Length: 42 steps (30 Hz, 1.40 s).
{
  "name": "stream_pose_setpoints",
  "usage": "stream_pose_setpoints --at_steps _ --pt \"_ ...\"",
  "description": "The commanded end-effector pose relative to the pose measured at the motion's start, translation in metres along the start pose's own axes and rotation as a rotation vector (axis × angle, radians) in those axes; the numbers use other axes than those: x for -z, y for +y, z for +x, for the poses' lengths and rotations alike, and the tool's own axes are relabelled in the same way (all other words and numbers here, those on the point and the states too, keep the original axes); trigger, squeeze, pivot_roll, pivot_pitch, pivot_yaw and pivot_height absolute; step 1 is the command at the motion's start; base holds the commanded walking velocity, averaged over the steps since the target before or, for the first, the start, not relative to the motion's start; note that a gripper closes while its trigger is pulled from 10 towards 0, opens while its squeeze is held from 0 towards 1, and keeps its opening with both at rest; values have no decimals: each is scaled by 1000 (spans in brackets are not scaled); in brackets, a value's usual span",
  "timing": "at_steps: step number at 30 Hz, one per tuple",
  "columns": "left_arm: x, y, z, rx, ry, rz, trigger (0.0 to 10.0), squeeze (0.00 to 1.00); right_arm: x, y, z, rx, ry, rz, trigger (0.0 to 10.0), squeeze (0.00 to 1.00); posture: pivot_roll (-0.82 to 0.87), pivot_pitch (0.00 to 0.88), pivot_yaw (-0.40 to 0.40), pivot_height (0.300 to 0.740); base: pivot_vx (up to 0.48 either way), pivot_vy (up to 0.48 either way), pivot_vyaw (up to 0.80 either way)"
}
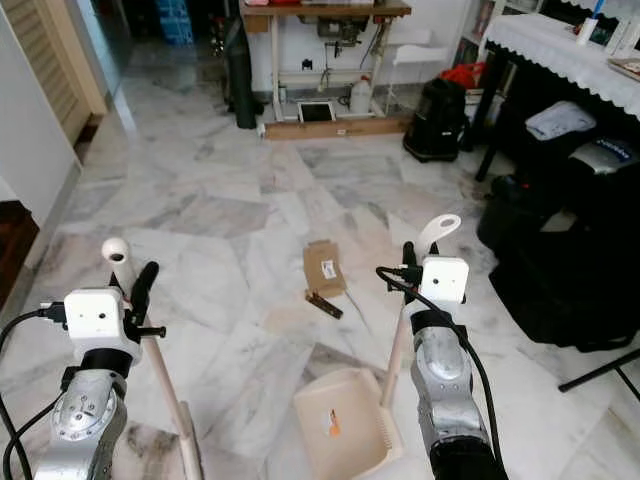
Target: Sweep floor
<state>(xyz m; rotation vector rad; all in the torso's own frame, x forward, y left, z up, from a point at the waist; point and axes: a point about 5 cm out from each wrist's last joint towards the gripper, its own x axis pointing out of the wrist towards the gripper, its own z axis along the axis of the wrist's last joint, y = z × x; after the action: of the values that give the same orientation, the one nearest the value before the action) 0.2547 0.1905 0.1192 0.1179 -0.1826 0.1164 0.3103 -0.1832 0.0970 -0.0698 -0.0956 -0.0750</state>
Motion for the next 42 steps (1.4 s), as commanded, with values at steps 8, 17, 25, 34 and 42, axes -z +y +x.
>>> stream_pose_setpoints --at_steps 8,17,25,34,42 --pt "-8 -3 8 12 -29 0 10000 0 -17 -4 5 22 -68 11 10000 0 -30 8 -10 740 348 0 0" --pt "-8 3 10 1 -30 15 10000 0 -17 3 6 6 -69 24 10000 0 -24 17 -12 740 355 0 0" --pt "-7 -1 10 13 -26 28 10000 0 -18 2 6 5 -72 20 10000 0 -31 22 -16 740 353 0 0" --pt "-9 -1 12 1 -33 18 10000 0 -21 2 8 1 -79 21 10000 0 -33 41 -18 740 352 0 0" --pt "-9 1 10 -5 -32 22 10000 0 -21 2 8 0 -77 22 10000 0 -29 46 -15 740 353 0 0"
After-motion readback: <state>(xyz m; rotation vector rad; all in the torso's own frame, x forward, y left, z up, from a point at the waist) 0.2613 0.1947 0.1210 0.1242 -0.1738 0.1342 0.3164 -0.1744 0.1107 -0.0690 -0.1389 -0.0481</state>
